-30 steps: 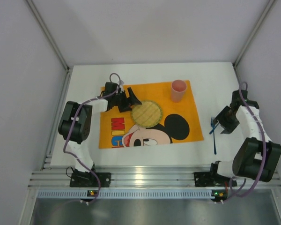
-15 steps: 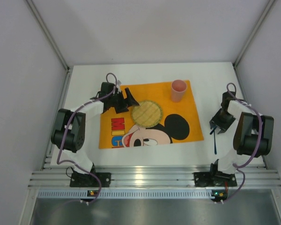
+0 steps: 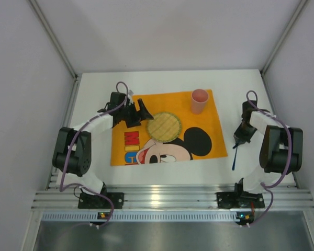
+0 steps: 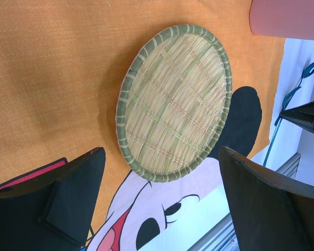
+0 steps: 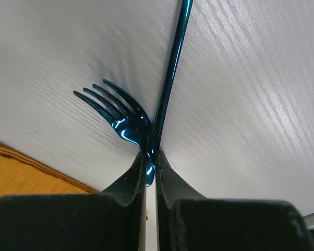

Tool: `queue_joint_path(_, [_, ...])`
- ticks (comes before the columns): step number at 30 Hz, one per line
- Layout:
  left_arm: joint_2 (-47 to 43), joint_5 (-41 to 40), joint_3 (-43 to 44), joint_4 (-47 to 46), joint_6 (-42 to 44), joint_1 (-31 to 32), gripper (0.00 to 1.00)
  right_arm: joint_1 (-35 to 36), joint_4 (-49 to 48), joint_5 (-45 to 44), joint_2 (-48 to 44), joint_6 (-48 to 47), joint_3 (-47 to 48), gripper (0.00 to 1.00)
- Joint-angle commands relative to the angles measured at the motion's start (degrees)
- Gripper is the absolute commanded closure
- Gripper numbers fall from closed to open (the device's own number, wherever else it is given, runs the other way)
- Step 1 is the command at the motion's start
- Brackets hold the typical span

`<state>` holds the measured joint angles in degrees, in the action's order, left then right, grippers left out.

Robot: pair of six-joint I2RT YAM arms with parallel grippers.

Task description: Set the dinner table for one person

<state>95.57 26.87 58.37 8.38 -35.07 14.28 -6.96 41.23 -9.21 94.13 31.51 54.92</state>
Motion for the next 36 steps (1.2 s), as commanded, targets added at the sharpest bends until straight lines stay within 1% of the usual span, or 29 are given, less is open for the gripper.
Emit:
queue_joint_path(1, [-3.55, -1.12, 0.08, 1.28, 1.32, -0.31, 0.06, 1.07, -0.72, -2.30, 0.55, -1.54, -0.95, 1.00])
queue_joint_path(4, [-4.43, -1.56, 0.17, 1.64, 1.06, -0.31, 0.06, 2.39, 2.09, -0.72, -3.94, -1.19, 0.54, 1.00])
queue_joint_path(9, [-5.74, -2.17, 0.60, 1.99, -0.35, -0.31, 0.06, 5.90, 8.15, 2.62, -8.51, -0.83, 4.14, 1.00])
queue_joint_path(11, [-6.09, -2.44, 0.87, 2.25, -0.79, -0.22, 0.06, 6.43, 9.04, 3.06, -10.45, -0.83, 5.02, 1.00])
queue_joint_path(14, [-6.97, -2.97, 1.48, 3.04, -1.14, -0.22, 0.06, 6.52, 9.74, 6.03, -13.17, -0.66, 5.55, 1.00])
queue_joint_path(15, [-7.41, -3.31, 1.57, 3.22, -1.14, -0.22, 0.06, 8.96, 9.92, 6.66, -13.96, -0.22, 5.81, 1.00])
queue_joint_path(19, [-9.61, -5.33, 2.19, 5.58, -1.40, -0.22, 0.05, 12.75, 10.45, 8.86, -15.29, 1.62, 9.49, 1.00])
queue_joint_path(20, [-10.74, -5.77, 2.54, 6.20, -1.49, -0.22, 0.04, 14.94, 10.10, 11.99, -15.20, 2.24, 10.47, 1.00])
queue_joint_path(21, [-11.54, -6.13, 2.71, 6.82, -1.32, -0.22, 0.03, 16.61, 9.75, 12.98, -14.85, 3.55, 11.69, 1.00])
queue_joint_path(22, [-13.03, -7.61, 2.98, 8.39, -1.14, -0.31, 0.02, 18.63, 9.57, 13.43, -13.63, 4.26, 15.01, 1.00])
queue_joint_path(23, [-13.91, -8.41, 3.67, 9.19, -1.05, -0.40, 0.02, 22.91, 9.57, 14.30, -12.58, 4.96, 17.05, 1.00])
queue_joint_path(24, [-14.79, -9.46, 4.20, 10.33, -0.79, -0.48, 0.02, 25.22, 9.48, 14.66, -11.35, 6.27, 19.42, 1.00])
queue_joint_path(25, [-16.63, -10.60, 4.73, 12.08, -0.18, -0.92, 0.02, 27.59, 9.39, 14.84, -8.38, 7.07, 24.23, 1.00])
queue_joint_path(26, [-17.77, -14.70, 5.95, 15.32, -0.09, -1.19, 0.02, 29.79, 8.61, 15.62, -6.61, 7.69, 26.62, 1.00])
queue_joint_path(27, [-18.83, -16.75, 6.58, 17.26, 0.17, -1.36, 0.02, 33.99, 7.90, 16.24, -2.59, 8.82, 29.17, 1.00])
queue_joint_path(28, [-21.10, -18.77, 7.10, 20.85, 0.87, -2.41, 0.02, 36.12, 7.29, 16.85, -0.28, 9.36, 34.24, 1.00])
queue_joint_path(29, [-22.26, -21.66, 7.98, 22.89, 1.14, -3.03, 0.02, 40.23, 6.76, 17.73, 2.26, 9.88, 37.34, 1.00])
queue_joint_path(30, [-24.53, -23.17, 8.16, 24.39, 1.23, -4.60, 0.02, 42.10, 6.58, 18.52, 7.94, 10.15, 43.63, 1.00])
queue_joint_path(31, [-25.68, -24.66, 8.34, 25.88, 1.23, -5.22, 0.02, 43.86, 6.41, 19.23, 10.87, 10.41, 46.92, 1.00])
queue_joint_path(32, [-26.74, -26.42, 8.60, 29.11, 1.32, -6.01, 0.02, 47.18, 6.32, 20.45, 13.95, 10.94, 50.08, 1.00])
queue_joint_path(33, [-27.97, -28.26, 8.34, 30.19, 1.41, -7.07, 0.02, 48.69, 6.05, 21.33, 20.07, 11.03, 56.47, 1.00])
queue_joint_path(35, [-32.01, -30.55, 7.29, 32.48, 1.67, -7.78, 0.02, 52.29, 6.23, 22.39, 26.08, 11.64, 62.83, 1.00])
queue_joint_path(36, [-34.98, -32.39, 6.76, 34.05, 1.67, -8.04, 0.02, 53.27, 6.05, 22.83, 31.50, 11.91, 68.51, 1.00])
